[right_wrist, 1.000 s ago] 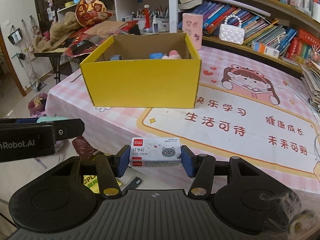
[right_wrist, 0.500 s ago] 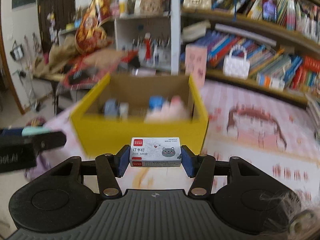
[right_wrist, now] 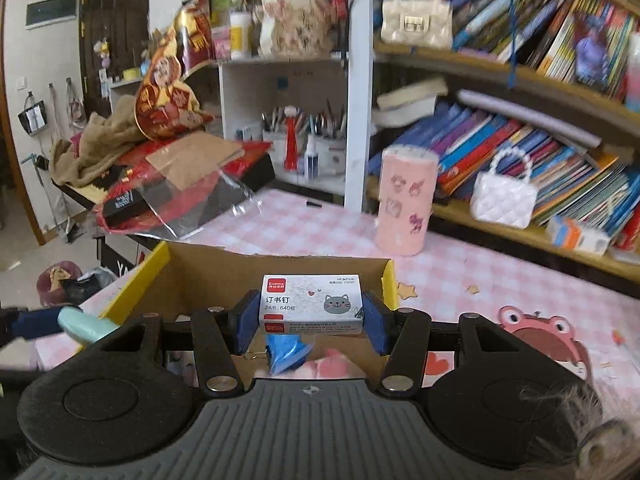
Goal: Organize objects
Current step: 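Carry the staple box in the right tool while the left tool carries the stapler to the box, then open the right tool to drop the staple box while the left tool releases the stapler inside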
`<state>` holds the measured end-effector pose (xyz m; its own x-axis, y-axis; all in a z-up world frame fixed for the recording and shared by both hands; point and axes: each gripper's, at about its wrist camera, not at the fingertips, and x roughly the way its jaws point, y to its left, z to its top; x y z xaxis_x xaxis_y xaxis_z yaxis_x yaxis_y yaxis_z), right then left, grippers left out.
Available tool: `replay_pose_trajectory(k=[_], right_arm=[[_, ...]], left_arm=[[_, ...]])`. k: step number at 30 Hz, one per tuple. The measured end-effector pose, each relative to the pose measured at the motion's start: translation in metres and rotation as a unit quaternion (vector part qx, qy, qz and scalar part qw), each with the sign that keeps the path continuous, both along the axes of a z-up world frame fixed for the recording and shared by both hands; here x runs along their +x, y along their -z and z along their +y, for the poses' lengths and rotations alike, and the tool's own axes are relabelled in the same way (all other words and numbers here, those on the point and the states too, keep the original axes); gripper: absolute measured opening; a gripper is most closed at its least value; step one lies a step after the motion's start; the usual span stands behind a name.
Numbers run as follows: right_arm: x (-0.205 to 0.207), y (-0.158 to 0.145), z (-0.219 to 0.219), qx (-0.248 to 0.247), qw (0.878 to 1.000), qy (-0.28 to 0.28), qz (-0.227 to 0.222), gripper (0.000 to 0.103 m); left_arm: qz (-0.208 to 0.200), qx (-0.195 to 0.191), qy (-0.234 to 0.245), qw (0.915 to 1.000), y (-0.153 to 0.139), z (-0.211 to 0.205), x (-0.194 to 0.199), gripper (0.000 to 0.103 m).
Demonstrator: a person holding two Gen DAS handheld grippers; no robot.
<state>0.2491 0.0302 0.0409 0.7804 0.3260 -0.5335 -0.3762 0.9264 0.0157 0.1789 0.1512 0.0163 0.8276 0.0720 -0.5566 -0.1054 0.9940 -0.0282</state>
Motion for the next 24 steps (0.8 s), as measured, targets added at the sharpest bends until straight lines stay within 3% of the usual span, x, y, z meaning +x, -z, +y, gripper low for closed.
replay_pose_trajectory(k=[6, 14, 18, 22, 24], right_arm=[[0.049, 0.024, 0.02, -0.025, 0.997, -0.045, 0.061, 0.051], [0.078, 0.055, 0.054, -0.078, 0.978, -0.123, 0.146, 0.052], [0.078, 0.062, 0.061, -0.103, 0.972, -0.14, 0.158, 0.054], [0.075, 0.056, 0.056, -0.091, 0.977, -0.123, 0.145, 0.072], [0.073, 0.047, 0.048, -0.074, 0.981, -0.113, 0.138, 0.072]], left_arm=[[0.042, 0.024, 0.022, 0.9986, 0.024, -0.014, 0.025, 0.069], [0.075, 0.037, 0.021, 0.9962, 0.043, -0.015, 0.039, 0.069], [0.077, 0.05, 0.022, 0.9955, 0.045, -0.016, 0.04, 0.069], [0.073, 0.044, 0.024, 0.9961, 0.041, -0.015, 0.037, 0.074], [0.059, 0.046, 0.023, 0.9969, 0.035, -0.015, 0.031, 0.082]])
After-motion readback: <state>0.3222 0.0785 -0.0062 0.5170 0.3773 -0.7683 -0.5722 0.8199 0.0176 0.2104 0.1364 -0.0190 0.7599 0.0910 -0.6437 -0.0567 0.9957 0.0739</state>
